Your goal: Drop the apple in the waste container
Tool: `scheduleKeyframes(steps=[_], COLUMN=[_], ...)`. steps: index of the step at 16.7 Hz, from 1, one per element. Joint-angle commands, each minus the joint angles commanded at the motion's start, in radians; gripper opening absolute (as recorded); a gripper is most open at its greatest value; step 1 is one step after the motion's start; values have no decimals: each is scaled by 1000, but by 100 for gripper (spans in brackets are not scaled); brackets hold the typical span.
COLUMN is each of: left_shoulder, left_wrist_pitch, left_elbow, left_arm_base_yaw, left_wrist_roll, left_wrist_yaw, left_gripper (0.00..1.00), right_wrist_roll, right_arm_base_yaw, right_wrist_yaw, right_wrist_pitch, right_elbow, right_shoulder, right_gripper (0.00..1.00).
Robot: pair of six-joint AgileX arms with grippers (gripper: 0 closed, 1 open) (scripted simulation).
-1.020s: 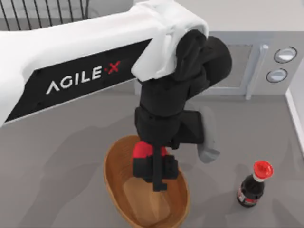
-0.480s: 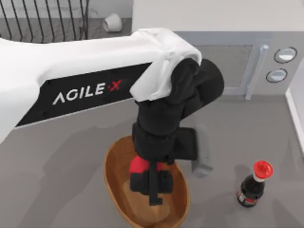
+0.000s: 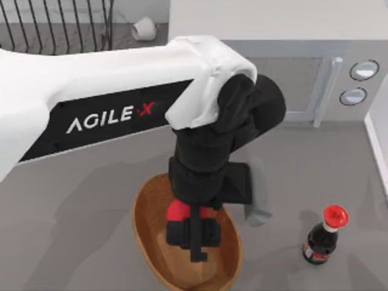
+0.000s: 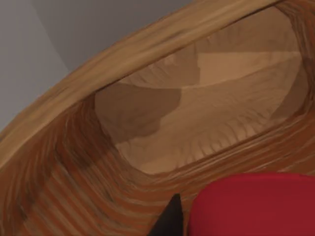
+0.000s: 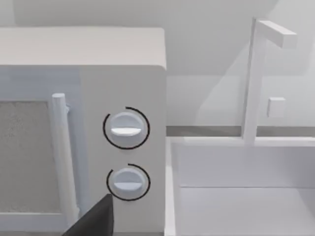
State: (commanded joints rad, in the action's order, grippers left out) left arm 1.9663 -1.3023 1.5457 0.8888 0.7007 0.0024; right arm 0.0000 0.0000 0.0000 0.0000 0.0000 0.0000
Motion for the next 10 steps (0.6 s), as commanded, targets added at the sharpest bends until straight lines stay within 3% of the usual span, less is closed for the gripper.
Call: scheduleKeyframes(steps=[4, 10], left_shoulder=[0, 0], left_wrist_pitch=[0, 0], left_elbow=[0, 0], left_arm_base_yaw=[0, 0], left_wrist_roll=[0, 0], left_wrist_yaw=[0, 0], left_gripper=[98, 100], right_wrist_roll=[0, 0], right_arm_base_yaw=[0, 0], right_wrist_yaw=[0, 0], right_wrist_pitch=[0, 0], right_elbow=[0, 0], right_shoulder=[0, 0], right_gripper=[100, 100])
